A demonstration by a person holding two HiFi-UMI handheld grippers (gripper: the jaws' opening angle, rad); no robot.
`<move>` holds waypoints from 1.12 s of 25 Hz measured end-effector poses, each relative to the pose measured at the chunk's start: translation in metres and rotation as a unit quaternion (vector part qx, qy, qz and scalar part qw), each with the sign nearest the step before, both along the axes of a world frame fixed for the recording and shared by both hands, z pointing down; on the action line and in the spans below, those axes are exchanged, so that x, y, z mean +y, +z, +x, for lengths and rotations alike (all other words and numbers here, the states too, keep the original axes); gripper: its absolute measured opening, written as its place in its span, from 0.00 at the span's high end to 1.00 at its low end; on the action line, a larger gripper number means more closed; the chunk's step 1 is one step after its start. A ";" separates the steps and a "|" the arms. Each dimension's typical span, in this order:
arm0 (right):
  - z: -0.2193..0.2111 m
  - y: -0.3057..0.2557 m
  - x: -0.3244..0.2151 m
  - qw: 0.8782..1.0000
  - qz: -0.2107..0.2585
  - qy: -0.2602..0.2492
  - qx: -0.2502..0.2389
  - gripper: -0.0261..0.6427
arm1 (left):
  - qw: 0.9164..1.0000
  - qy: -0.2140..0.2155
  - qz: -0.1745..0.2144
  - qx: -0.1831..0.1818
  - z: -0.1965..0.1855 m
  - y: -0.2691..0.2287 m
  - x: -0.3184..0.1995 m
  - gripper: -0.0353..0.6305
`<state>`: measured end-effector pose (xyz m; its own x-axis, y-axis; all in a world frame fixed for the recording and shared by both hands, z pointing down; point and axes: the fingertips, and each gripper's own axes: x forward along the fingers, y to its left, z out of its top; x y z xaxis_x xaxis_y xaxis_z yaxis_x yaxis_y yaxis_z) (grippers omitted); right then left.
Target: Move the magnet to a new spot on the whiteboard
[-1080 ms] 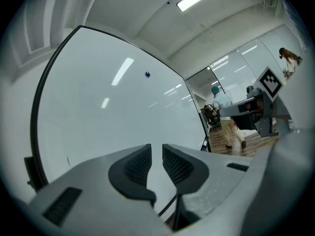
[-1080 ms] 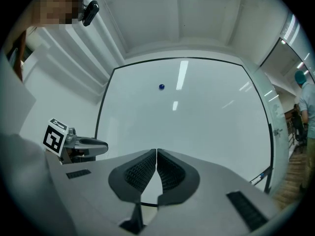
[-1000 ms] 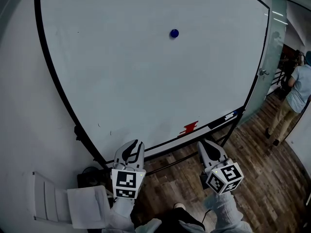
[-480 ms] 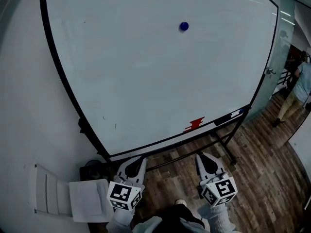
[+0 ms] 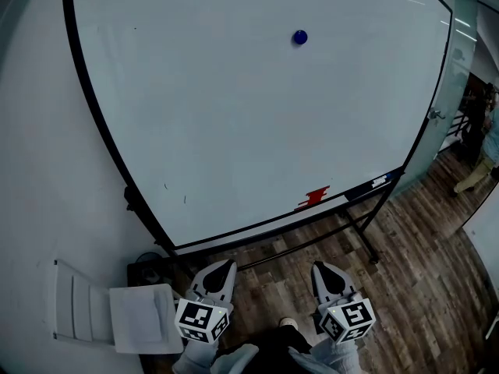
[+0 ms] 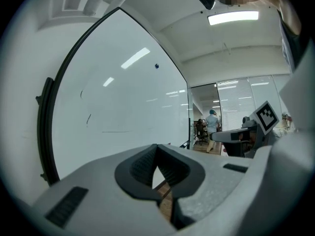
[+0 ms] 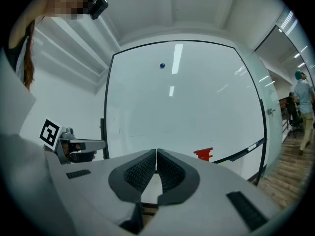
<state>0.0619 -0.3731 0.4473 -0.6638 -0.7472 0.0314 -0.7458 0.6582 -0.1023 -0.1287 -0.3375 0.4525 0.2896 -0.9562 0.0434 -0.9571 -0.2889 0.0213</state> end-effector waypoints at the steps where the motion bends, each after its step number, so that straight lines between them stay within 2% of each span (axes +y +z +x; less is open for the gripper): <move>1: 0.000 0.000 -0.001 1.000 0.000 0.000 -0.001 0.92 | 1.000 -0.002 -0.001 0.003 -0.001 0.001 -0.001 0.93; 8: -0.003 0.001 0.000 1.000 -0.001 -0.003 0.001 0.92 | 1.000 -0.011 -0.014 0.011 0.001 0.008 -0.005 0.93; 28: -0.015 0.009 0.002 1.000 -0.018 -0.004 -0.001 0.92 | 1.000 0.002 -0.019 0.010 0.005 0.016 -0.005 0.93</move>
